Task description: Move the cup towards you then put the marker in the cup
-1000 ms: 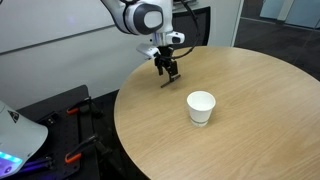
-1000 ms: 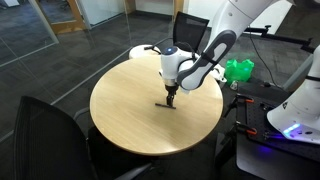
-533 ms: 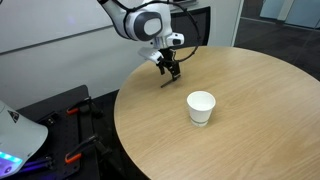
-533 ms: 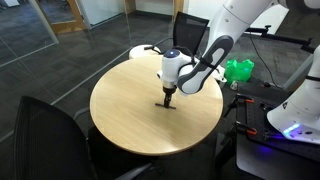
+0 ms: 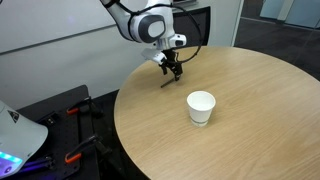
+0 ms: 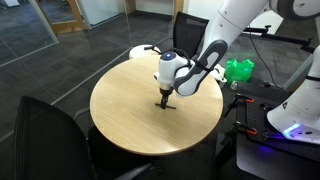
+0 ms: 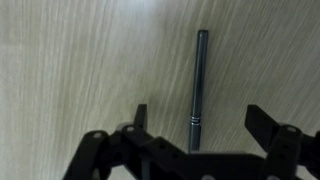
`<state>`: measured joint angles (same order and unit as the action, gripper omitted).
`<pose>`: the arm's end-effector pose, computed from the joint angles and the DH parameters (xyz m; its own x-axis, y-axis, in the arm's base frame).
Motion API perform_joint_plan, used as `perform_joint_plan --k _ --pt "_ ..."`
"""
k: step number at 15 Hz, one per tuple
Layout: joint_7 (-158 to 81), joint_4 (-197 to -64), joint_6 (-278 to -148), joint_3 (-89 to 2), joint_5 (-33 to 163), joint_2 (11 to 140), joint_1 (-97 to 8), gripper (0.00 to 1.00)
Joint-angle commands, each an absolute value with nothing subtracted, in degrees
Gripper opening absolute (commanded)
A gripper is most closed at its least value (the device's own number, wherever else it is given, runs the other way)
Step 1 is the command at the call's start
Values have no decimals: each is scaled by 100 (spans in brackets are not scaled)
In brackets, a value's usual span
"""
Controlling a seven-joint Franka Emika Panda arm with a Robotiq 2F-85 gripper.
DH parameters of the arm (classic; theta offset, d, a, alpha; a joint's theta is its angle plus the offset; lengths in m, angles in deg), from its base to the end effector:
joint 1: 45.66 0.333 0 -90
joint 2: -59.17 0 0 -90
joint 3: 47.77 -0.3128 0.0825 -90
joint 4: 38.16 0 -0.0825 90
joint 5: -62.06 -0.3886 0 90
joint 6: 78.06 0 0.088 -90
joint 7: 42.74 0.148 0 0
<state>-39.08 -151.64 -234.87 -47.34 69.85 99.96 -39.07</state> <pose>0.6003 0.0676 0.0576 0.9845 0.1697 0.0440 0.1669 -0.9841 0.0610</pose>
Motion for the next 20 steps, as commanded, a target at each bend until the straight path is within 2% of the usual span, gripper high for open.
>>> perform_joint_plan --k 1,3,4,7,8,9,10,11,12,14,17,18,20 --pt "-3896 -14793 -23374 -4695 6916 10230 -3842 100" --pt "-3898 -14668 -23334 -4698 6905 10325 -3845 96" --pt "-3905 -14611 -23309 -4700 6904 10367 -3845 85" --pt "-3904 -14485 -23274 -4698 6902 10469 -3841 74" --pt "-3910 -14459 -23258 -4702 6899 10489 -3846 71" --pt "-3914 -14428 -23257 -4705 6897 10519 -3849 74" --pt "-3913 -14404 -23245 -4707 6893 10536 -3851 70" --pt "-3917 -14377 -23237 -4710 6890 10557 -3854 63" --pt "-3919 -14359 -23233 -4711 6889 10574 -3855 49" --pt "-3918 -14321 -23210 -4718 6878 10584 -3850 29" --pt "-3921 -14283 -23198 -4716 6881 10598 -3832 6" --pt "-3928 -14282 -23180 -4724 6877 10589 -3836 1" --pt "-3917 -14280 -23165 -4729 6864 10581 -3837 3"
